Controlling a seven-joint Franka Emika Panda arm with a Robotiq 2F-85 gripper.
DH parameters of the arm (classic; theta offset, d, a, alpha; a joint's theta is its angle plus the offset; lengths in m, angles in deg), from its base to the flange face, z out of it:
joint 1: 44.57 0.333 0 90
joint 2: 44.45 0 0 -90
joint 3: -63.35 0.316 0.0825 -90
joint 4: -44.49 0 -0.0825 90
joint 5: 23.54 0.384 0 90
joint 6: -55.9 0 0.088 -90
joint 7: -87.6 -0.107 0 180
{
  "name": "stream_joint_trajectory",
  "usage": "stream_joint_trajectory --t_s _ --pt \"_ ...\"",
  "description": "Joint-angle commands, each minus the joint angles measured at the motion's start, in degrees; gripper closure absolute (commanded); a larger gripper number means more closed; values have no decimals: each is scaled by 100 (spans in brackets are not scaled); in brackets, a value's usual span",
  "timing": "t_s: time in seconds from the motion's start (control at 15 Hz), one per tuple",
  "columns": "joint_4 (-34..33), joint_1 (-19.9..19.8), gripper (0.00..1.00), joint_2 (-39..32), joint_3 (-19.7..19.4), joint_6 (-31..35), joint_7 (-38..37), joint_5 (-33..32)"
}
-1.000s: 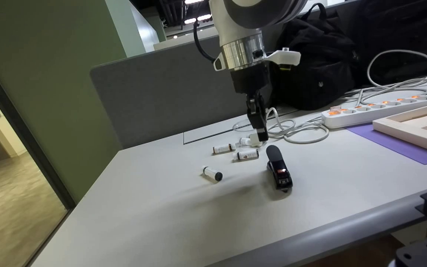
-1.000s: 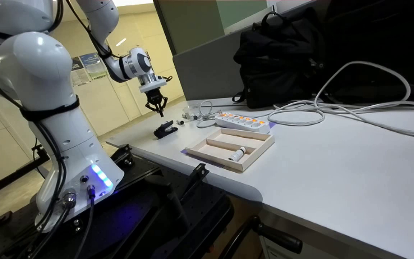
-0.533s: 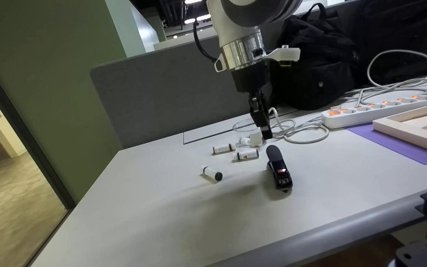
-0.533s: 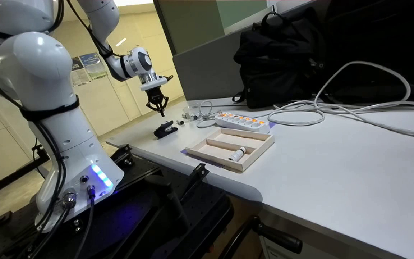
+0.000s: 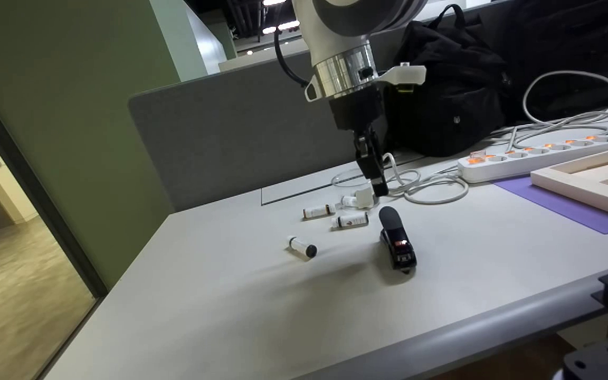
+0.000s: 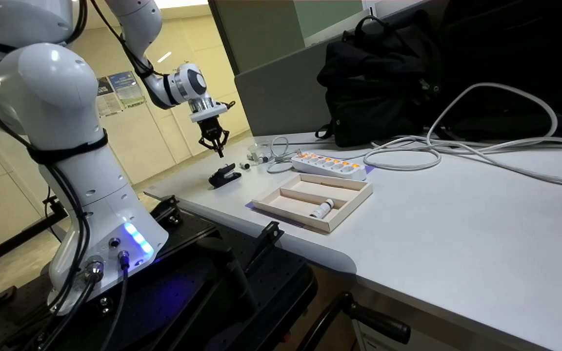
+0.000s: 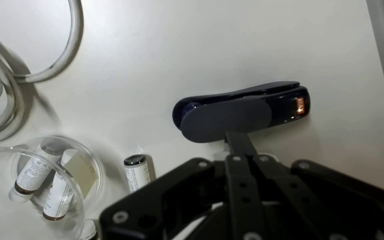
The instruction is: Press the top of the stapler
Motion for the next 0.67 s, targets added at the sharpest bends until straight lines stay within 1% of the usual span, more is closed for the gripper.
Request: stream_joint_trajectory --t_s 0.0,0.13,0.2,0.27,0.33,0.47,0.6 --pt "-164 54 100 -24 -44 -266 -29 -69" --pt "-181 80 100 -16 -72 -348 -61 -125" --pt "-407 382 100 -650 -416 201 -581 -623" --pt "-400 324 100 -585 -357 66 -703 -400" --pt "-94 147 99 -186 -182 11 -282 -262" --pt "-211 228 99 -487 -274 106 -419 -273" --pt "-294 240 99 -611 -288 129 -458 -276"
